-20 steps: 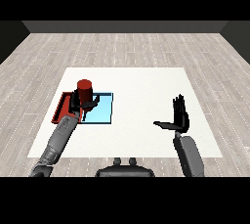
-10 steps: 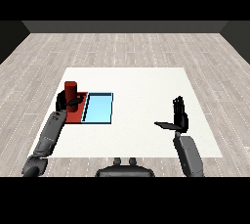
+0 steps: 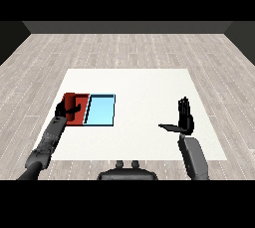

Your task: Pick the red can and put it in the red box

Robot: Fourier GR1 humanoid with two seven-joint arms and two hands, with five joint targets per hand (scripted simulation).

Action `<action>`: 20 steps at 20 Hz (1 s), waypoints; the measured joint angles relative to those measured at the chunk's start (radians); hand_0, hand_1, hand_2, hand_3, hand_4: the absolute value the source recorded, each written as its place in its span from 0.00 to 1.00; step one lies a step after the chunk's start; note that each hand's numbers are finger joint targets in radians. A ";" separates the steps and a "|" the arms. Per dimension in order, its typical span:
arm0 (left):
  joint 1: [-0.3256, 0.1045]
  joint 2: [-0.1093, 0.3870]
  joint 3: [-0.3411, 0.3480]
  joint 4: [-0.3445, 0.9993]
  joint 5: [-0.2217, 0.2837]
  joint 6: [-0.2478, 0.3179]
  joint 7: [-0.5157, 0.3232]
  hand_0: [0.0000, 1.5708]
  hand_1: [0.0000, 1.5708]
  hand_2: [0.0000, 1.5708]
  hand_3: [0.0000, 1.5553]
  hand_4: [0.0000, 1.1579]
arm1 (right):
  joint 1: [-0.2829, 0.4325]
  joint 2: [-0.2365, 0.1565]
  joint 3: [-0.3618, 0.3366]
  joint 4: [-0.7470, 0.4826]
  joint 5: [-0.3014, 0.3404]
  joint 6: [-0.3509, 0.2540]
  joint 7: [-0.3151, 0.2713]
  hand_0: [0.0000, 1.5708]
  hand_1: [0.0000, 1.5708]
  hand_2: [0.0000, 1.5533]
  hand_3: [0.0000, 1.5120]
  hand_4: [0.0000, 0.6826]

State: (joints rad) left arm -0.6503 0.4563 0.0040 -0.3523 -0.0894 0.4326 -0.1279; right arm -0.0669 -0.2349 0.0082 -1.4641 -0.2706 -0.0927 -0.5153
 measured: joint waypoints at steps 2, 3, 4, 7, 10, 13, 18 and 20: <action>-0.011 -0.004 0.002 0.071 -0.015 0.016 -0.001 0.54 0.54 0.51 0.00 0.61 | 0.012 0.004 -0.001 -0.019 0.000 -0.003 -0.006 0.00 0.00 0.00 0.00 0.00; -0.029 -0.008 0.004 0.103 -0.020 0.022 0.010 0.51 0.51 0.48 0.00 0.61 | 0.011 0.009 0.004 -0.018 0.007 -0.006 -0.014 0.00 0.00 0.00 0.00 0.00; -0.043 -0.011 0.007 0.129 -0.022 0.025 0.019 0.48 0.48 0.48 0.00 0.58 | 0.021 0.012 0.005 -0.020 0.011 -0.005 -0.027 0.00 0.00 0.00 0.00 0.00; -0.069 -0.004 0.028 0.185 -0.012 -0.006 0.019 0.45 0.45 0.44 0.00 0.44 | 0.023 0.018 0.005 -0.022 0.018 -0.006 -0.045 0.00 0.00 0.00 0.00 0.00; -0.074 0.005 0.013 0.228 -0.034 -0.063 0.006 0.00 0.00 0.00 0.00 0.56 | 0.023 0.029 0.015 -0.035 0.019 -0.004 -0.045 0.00 0.00 0.00 0.00 0.00; -0.111 0.015 -0.036 0.275 -0.090 -0.092 0.062 0.00 0.00 0.00 0.00 0.00 | 0.023 0.034 0.020 -0.033 0.026 -0.001 -0.056 0.00 0.00 0.00 0.00 0.00; -0.129 0.020 -0.053 0.317 -0.114 -0.121 0.119 0.00 0.00 0.00 0.00 0.00 | 0.027 0.029 0.015 -0.060 0.015 0.015 -0.041 0.00 0.00 0.00 0.00 0.00; -0.130 0.029 -0.042 0.318 -0.105 -0.123 0.125 0.00 0.00 0.00 0.00 0.00 | 0.048 0.040 0.030 -0.073 0.028 0.014 -0.057 0.00 0.00 0.00 0.00 0.00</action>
State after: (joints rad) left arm -0.7803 0.4851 -0.0375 -0.0341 -0.1943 0.3097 -0.0033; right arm -0.0190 -0.1949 0.0383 -1.5375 -0.2430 -0.0791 -0.5722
